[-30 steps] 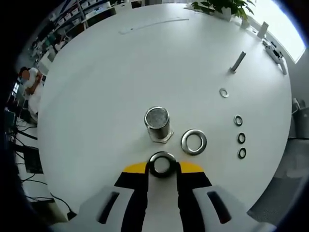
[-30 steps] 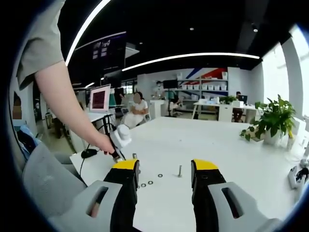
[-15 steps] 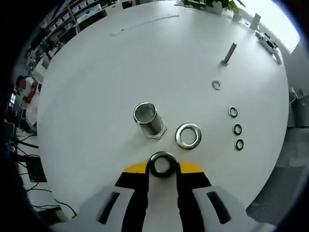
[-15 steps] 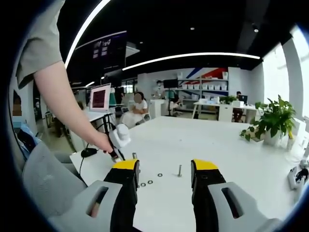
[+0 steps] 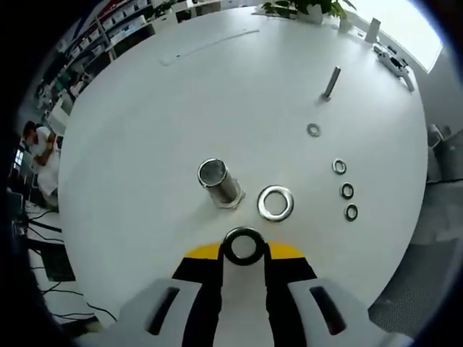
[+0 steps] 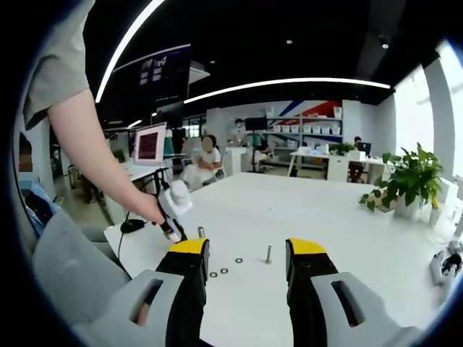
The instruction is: Place the washer onto the threaded stud by aligning its center hole with the stud, sliding it down to the base, and recovering from edge contact or off-axis alignment until the washer reaches the visible bottom stop.
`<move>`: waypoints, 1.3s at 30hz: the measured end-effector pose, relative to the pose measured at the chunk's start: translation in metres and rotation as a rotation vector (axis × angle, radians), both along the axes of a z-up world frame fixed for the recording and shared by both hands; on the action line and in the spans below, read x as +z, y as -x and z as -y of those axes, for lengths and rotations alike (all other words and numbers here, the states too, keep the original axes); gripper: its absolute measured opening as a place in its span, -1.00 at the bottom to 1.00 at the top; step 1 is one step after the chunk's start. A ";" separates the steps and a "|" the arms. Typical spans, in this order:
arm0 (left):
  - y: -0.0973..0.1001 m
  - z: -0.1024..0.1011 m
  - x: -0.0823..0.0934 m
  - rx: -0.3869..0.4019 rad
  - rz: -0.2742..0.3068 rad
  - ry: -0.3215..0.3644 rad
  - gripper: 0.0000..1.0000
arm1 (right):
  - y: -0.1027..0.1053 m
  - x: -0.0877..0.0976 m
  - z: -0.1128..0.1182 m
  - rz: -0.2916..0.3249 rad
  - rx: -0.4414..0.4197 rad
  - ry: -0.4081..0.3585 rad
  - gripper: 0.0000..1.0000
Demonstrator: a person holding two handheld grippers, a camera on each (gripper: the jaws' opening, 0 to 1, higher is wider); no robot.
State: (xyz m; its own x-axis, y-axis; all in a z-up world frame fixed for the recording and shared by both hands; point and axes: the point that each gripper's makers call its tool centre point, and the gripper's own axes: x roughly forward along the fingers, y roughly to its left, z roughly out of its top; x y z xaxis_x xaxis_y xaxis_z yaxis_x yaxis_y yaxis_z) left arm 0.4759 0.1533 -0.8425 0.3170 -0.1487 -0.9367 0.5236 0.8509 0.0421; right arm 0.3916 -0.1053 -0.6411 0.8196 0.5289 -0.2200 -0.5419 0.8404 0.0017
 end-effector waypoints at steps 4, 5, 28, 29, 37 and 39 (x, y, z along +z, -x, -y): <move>-0.002 0.005 0.008 -0.013 0.021 0.019 -0.61 | 0.000 0.000 -0.001 -0.001 0.003 0.002 -0.11; -0.002 0.005 0.009 -0.027 0.023 0.015 -0.61 | 0.000 0.000 -0.001 -0.001 0.003 0.003 -0.11; -0.016 -0.010 0.041 0.011 0.088 0.035 -0.61 | 0.000 -0.001 0.000 0.003 0.006 0.017 -0.12; -0.017 -0.010 0.043 0.012 0.091 0.038 -0.61 | 0.000 -0.001 0.000 0.003 0.006 0.018 -0.12; -0.027 -0.013 0.060 0.058 0.130 0.073 -0.60 | 0.004 -0.002 -0.010 0.014 0.047 0.052 -0.11; -0.029 -0.013 0.064 0.066 0.135 0.080 -0.60 | 0.003 -0.003 -0.007 0.006 0.038 0.044 -0.11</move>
